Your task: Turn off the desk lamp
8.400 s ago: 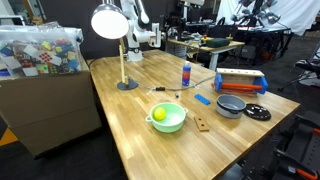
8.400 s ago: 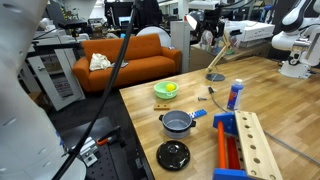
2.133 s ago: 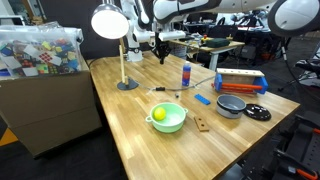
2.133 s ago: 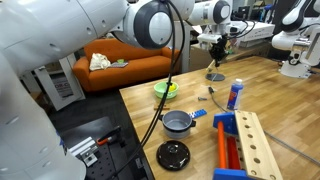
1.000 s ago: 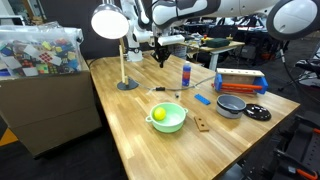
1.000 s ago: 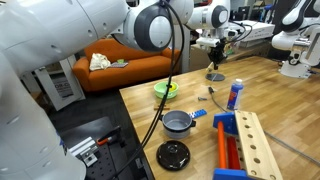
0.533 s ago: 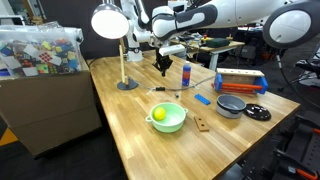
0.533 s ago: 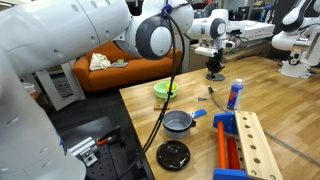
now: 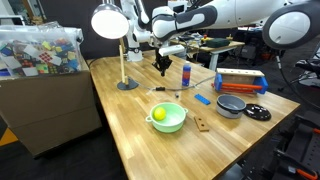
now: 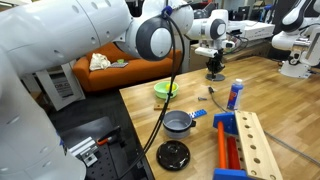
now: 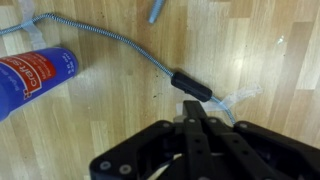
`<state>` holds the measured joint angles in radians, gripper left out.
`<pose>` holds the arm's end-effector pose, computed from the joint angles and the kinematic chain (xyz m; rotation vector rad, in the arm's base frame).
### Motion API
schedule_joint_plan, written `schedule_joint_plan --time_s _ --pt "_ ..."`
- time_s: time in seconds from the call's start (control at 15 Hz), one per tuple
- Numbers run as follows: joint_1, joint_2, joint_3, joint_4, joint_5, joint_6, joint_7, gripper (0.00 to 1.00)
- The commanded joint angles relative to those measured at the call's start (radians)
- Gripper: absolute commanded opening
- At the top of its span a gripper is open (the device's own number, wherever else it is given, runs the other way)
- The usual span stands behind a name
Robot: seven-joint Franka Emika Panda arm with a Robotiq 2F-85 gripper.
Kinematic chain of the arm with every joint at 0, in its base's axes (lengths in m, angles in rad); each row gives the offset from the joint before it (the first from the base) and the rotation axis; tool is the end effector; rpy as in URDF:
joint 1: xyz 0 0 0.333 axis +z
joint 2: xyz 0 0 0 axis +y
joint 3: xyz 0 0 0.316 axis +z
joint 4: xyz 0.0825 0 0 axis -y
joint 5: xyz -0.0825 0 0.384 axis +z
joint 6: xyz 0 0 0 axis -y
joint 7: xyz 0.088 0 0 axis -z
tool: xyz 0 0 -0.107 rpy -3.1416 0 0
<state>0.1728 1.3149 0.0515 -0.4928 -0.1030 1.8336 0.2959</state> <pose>0.7966 0.1471 0.2190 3.0961 -0.1321 0.0588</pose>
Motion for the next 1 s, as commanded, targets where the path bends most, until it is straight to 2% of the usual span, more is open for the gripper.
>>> schedule_joint_plan --time_s 0.0,0.47,0.53,0.93 --pt "0.012 0.060 -0.027 0.111 0.028 -0.050 -0.009 0.01" --pt "0.013 0.095 -0.055 0.155 0.018 -0.052 0.009 0.00" --pt "0.009 0.043 -0.042 0.059 -0.008 0.002 0.020 0.00" --pt "0.028 0.040 -0.046 0.051 -0.020 0.032 0.007 0.00"
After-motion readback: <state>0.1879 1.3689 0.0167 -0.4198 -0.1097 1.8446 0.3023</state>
